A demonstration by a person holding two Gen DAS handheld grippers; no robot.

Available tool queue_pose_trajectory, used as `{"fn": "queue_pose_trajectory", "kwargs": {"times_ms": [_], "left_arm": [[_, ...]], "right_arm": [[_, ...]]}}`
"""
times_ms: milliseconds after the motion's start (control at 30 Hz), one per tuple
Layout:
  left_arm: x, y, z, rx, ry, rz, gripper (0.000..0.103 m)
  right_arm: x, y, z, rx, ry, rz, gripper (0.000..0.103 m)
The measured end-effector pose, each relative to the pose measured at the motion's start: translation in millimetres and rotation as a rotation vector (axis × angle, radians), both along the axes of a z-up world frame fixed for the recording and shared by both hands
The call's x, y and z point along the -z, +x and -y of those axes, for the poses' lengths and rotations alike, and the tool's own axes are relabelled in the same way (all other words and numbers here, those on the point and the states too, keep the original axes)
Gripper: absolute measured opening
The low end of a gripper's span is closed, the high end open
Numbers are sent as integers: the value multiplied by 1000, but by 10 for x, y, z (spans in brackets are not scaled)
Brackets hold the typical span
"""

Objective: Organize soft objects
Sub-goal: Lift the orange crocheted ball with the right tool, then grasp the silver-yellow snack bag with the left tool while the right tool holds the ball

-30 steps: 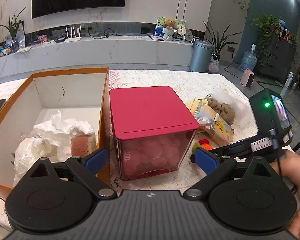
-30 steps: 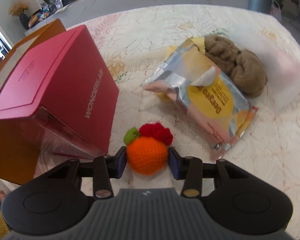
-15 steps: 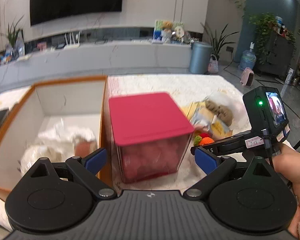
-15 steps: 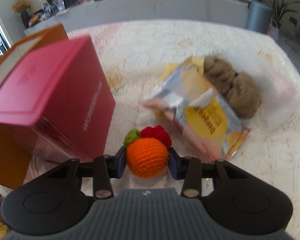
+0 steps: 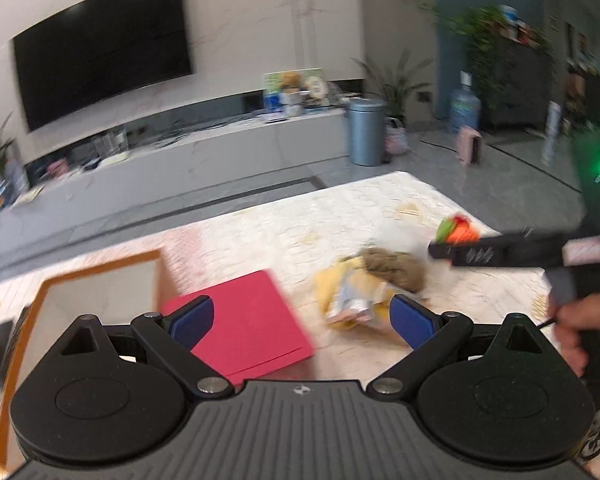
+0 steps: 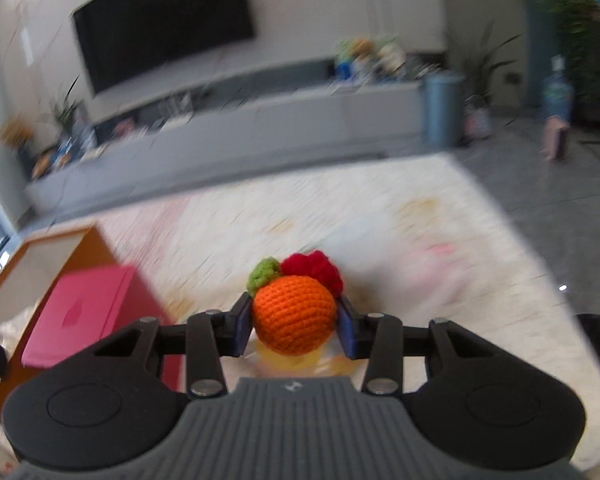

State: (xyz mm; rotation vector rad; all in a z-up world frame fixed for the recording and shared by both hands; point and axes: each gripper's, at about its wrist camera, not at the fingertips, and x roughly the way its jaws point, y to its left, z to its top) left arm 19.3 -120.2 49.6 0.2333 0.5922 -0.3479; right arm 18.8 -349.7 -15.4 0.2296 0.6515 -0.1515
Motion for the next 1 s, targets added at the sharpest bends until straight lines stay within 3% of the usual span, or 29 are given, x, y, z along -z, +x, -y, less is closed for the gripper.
{"fn": "queue_pose_trajectory", "kwargs": {"times_ms": [267, 533, 667, 767, 1000], "left_arm": [[287, 252, 735, 66, -16, -91, 103], [726, 735, 1035, 17, -43, -280, 103], [971, 936, 1098, -105, -22, -393, 103], [1155, 936, 1020, -166, -129, -452, 103], [1439, 966, 949, -395, -229, -389, 103]], "right_arm": [[-220, -567, 528, 87, -6, 47, 42], [-55, -767, 838, 150, 50, 37, 42], [56, -755, 853, 135, 32, -1, 42], [131, -729, 837, 111, 32, -17, 42], [217, -674, 804, 66, 62, -19, 42]]}}
